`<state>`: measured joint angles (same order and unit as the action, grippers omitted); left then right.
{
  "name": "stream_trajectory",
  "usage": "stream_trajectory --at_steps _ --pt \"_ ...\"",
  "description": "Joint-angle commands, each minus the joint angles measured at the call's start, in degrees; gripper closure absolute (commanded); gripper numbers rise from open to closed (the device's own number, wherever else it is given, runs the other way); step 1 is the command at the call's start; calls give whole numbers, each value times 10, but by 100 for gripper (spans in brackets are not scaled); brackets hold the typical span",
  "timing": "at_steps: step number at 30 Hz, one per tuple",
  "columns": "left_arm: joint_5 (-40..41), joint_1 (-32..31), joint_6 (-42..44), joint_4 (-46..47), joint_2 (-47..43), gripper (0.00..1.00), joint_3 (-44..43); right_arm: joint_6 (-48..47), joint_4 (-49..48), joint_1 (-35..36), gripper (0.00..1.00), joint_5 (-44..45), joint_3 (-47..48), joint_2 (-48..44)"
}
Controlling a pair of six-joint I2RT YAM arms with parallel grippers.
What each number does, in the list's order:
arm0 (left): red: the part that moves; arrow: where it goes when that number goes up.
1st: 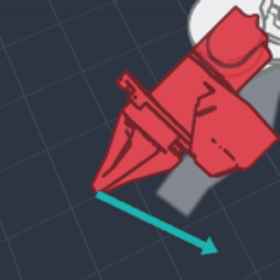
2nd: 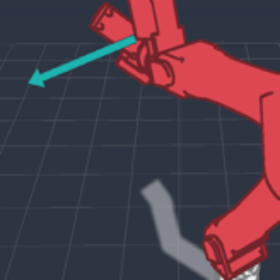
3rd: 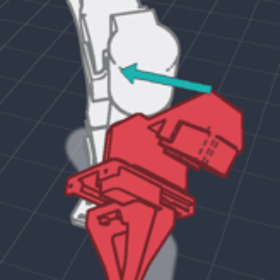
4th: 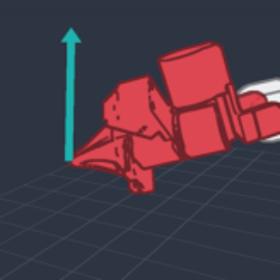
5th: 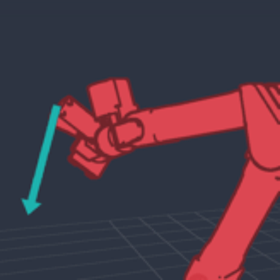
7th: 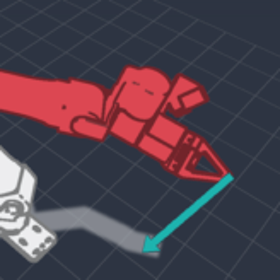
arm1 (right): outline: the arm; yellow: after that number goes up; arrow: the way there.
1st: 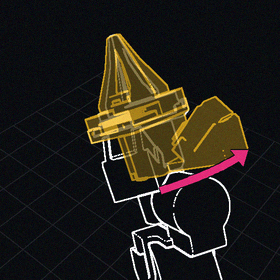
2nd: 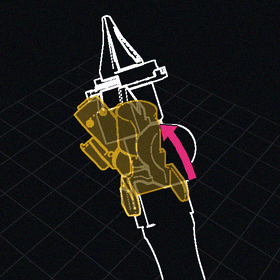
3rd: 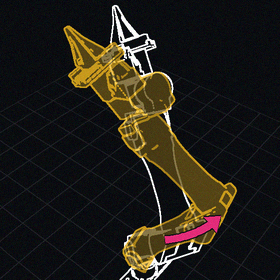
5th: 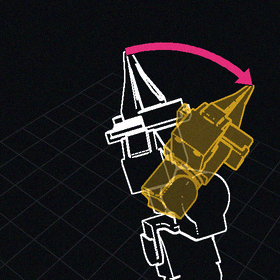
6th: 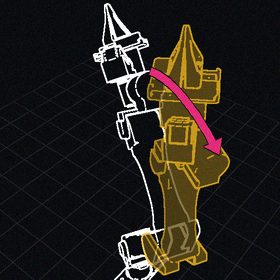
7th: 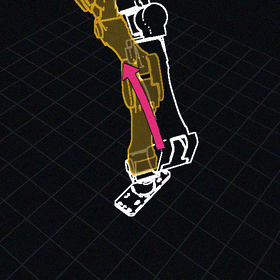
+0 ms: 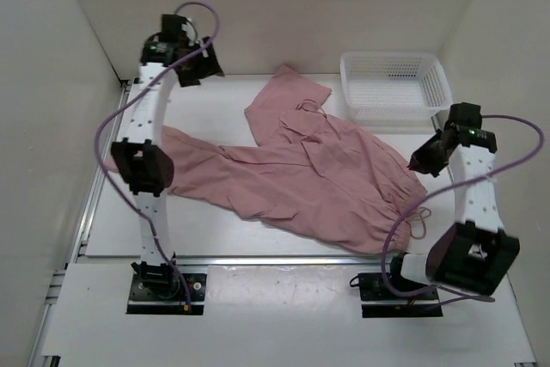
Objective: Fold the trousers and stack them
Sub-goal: Flatten the trousers out
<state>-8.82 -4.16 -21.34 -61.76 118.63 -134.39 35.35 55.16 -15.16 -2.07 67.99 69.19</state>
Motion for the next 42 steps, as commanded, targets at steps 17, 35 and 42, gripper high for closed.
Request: stream_trajectory --at_steps 17,35,42 --pt "-11 -109 -19 18 276 0 -124 38 -141 6 24 -25 74 334" --pt "-148 -125 -72 69 342 90 -141 17 -153 27 95 44 52 372" --pt "-4 -94 -72 75 149 90 43 -8 -147 27 100 73 28 316"
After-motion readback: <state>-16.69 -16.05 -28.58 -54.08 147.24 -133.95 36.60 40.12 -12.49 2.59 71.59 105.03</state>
